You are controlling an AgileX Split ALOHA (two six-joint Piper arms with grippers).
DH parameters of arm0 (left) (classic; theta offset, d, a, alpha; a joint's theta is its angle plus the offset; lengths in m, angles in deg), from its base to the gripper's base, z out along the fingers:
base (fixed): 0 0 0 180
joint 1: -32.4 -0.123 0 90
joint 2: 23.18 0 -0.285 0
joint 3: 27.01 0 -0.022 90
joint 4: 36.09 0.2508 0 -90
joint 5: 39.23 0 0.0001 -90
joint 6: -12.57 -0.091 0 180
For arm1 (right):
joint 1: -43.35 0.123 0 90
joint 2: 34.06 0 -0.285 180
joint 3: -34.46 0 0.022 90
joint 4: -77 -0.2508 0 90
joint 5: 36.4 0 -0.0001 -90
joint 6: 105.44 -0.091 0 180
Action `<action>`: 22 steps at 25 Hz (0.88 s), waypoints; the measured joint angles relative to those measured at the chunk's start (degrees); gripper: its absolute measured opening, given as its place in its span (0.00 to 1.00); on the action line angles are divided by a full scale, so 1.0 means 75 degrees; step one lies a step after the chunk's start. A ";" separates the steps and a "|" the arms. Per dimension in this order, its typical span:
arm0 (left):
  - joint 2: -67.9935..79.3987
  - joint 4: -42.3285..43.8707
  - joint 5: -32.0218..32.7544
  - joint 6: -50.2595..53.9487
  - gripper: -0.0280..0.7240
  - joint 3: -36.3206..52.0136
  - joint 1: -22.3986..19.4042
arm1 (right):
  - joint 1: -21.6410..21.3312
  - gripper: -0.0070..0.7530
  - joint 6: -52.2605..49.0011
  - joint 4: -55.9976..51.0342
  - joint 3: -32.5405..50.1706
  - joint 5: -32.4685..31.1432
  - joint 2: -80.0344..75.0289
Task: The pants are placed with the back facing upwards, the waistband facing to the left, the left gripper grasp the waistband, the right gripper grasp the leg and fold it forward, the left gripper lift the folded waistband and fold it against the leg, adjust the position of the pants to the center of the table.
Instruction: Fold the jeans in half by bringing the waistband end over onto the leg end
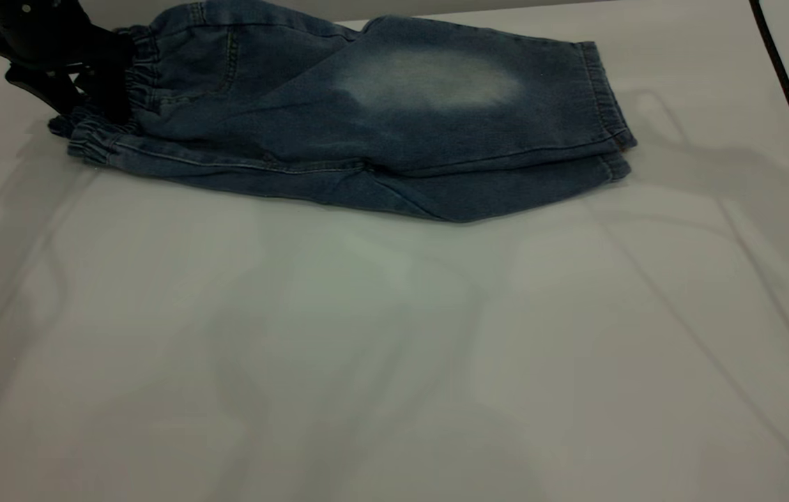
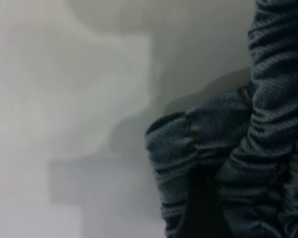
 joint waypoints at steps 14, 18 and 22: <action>0.0001 -0.0114 0.0110 0.0027 0.20 0.0000 0.0009 | 0.1216 0.61 0.0125 0.0070 -0.0039 0.3235 -0.0727; -0.0006 -0.0091 0.0110 0.0027 0.20 0.0000 0.0009 | 0.1462 0.61 0.0130 0.0257 -0.0439 0.3125 -0.1154; -0.0006 -0.0075 0.0125 0.0035 0.20 0.0000 0.0009 | 0.1694 0.61 -0.0136 0.0746 -0.1077 0.2650 -0.1393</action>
